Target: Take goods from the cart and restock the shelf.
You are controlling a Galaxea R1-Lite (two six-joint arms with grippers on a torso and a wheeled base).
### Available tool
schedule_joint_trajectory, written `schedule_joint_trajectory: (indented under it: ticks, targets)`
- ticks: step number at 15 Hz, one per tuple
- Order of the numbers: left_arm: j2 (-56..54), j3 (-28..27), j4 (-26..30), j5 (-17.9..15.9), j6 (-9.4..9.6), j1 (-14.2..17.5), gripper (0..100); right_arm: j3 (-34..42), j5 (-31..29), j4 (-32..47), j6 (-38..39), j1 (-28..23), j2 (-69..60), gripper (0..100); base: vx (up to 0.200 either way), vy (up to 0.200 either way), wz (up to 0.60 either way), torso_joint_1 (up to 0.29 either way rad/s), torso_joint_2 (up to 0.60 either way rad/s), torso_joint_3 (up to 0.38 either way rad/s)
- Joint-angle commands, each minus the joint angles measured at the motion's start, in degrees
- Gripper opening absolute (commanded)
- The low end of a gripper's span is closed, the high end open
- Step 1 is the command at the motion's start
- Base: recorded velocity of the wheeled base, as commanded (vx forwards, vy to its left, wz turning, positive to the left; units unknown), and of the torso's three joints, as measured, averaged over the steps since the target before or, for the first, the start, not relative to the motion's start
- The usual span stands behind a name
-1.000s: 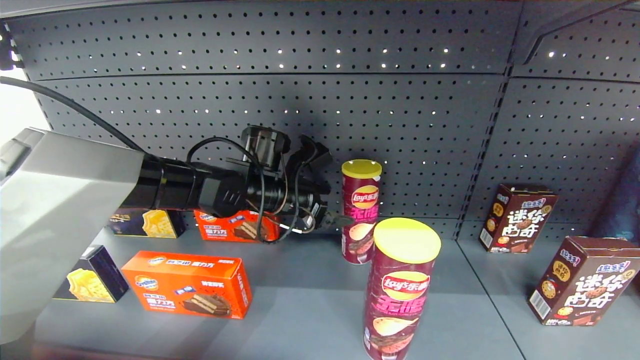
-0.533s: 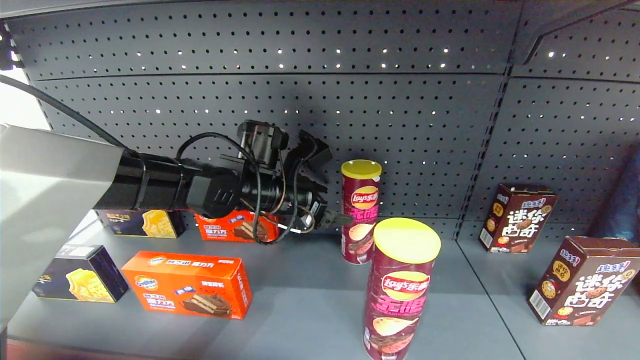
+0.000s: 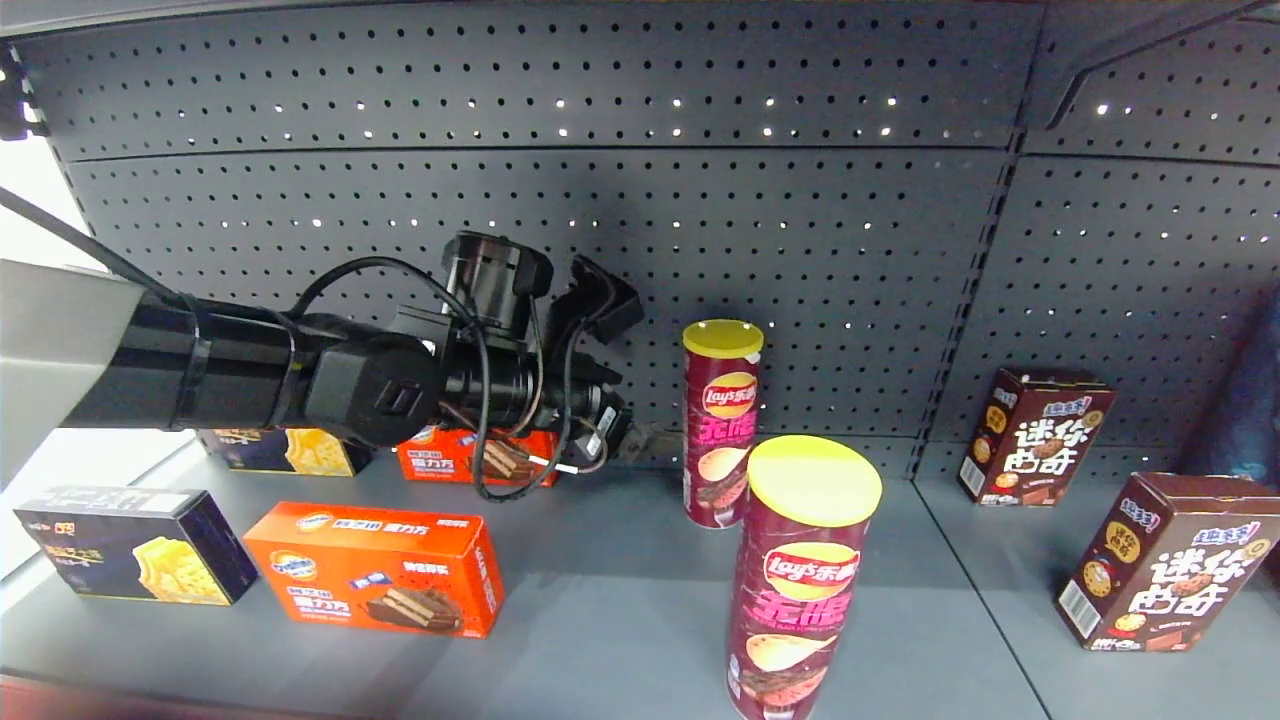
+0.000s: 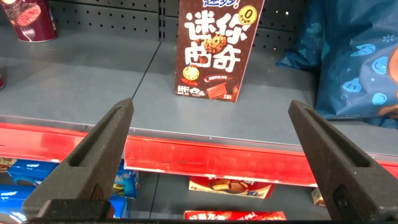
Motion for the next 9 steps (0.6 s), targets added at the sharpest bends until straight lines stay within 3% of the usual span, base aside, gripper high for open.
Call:
schedule_joint_trajectory:
  ticks: [1,5,6,7,9]
  targets:
    - [-0.85,0.72,-0.23,3.01,0.1,-0.45,100,0.01,0.0,-0.03,-0.03,-0.01,0.07,100,0.0,0.0,0.0,0.0,0.0,0.0]
    - [-0.93,0.72,-0.5,10.66,-0.43,-3.53,100,0.01,-0.09,-0.03,0.14,-0.01,0.07,100,0.0,0.0,0.0,0.0,0.0,0.0]
    - [-0.93,0.64,-0.58,11.98,-1.48,-4.23,100,0.01,-0.09,0.05,0.23,-0.01,0.07,100,0.0,0.0,0.0,0.0,0.0,0.0]
    - [-1.02,0.55,-0.5,12.33,-2.63,-5.11,100,0.01,-0.09,0.05,0.23,-0.01,0.07,100,0.0,0.0,0.0,0.0,0.0,0.0]
    - [-0.93,0.55,-0.58,12.42,-2.71,-5.46,100,0.01,-0.09,-0.03,0.23,-0.01,0.07,100,0.0,0.0,0.0,0.0,0.0,0.0]
